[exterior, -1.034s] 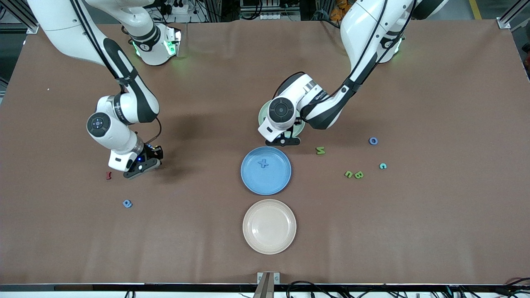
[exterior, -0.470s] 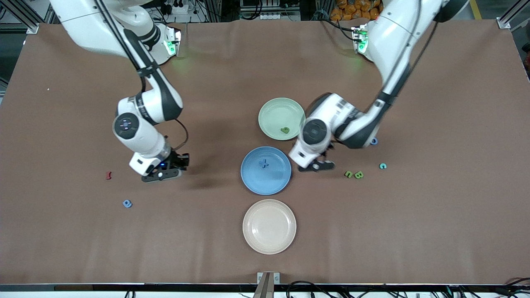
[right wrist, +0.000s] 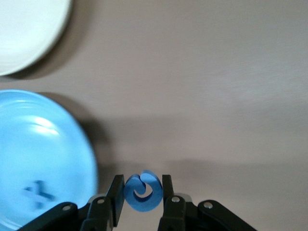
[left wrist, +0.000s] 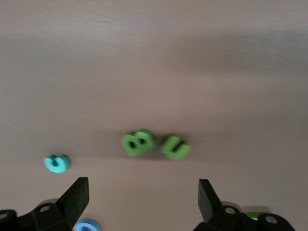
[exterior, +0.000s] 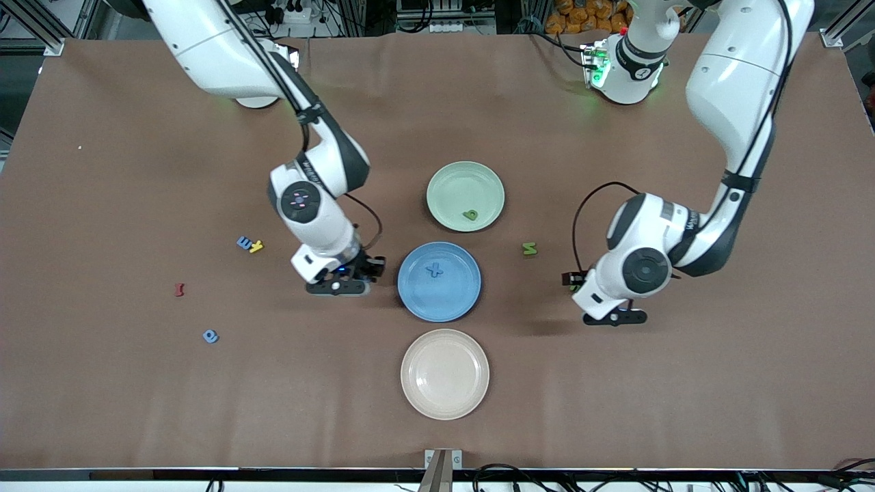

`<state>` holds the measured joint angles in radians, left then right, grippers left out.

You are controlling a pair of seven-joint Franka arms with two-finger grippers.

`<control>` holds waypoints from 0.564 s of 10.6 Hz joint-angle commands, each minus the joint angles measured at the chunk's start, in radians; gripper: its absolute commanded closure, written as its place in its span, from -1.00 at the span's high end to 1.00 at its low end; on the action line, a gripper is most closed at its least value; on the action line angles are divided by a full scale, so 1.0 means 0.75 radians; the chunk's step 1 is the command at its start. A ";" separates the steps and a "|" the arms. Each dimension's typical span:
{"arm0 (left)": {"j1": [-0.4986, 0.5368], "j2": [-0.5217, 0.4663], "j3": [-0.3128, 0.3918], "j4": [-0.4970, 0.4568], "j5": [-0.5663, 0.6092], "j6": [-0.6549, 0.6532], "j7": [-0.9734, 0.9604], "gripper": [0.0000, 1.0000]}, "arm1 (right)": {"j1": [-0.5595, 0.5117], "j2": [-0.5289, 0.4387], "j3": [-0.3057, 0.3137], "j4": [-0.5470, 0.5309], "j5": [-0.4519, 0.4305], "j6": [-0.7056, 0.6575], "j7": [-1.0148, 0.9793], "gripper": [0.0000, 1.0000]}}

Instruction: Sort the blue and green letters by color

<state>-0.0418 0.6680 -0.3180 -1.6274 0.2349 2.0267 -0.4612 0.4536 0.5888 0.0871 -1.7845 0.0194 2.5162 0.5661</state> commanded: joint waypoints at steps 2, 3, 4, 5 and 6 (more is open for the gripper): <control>0.045 -0.036 -0.028 -0.107 0.008 0.147 -0.007 1.00 | 0.121 0.151 0.000 0.246 0.011 -0.019 0.231 -0.78; 0.039 -0.036 -0.028 -0.107 -0.016 0.147 -0.096 1.00 | 0.150 0.170 0.000 0.274 0.009 -0.019 0.280 -0.77; 0.027 -0.036 -0.032 -0.100 -0.025 0.149 -0.283 1.00 | 0.170 0.184 0.007 0.293 0.009 -0.019 0.347 -0.63; 0.025 -0.040 -0.034 -0.098 -0.025 0.161 -0.429 1.00 | 0.174 0.188 0.037 0.297 0.007 -0.021 0.467 0.29; 0.023 -0.046 -0.034 -0.100 -0.025 0.189 -0.560 1.00 | 0.174 0.189 0.043 0.299 -0.007 -0.021 0.594 0.99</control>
<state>-0.0200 0.6673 -0.3428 -1.6773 0.2296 2.1305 -0.6816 0.5797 0.7019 0.0979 -1.6067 0.0199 2.5157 0.8420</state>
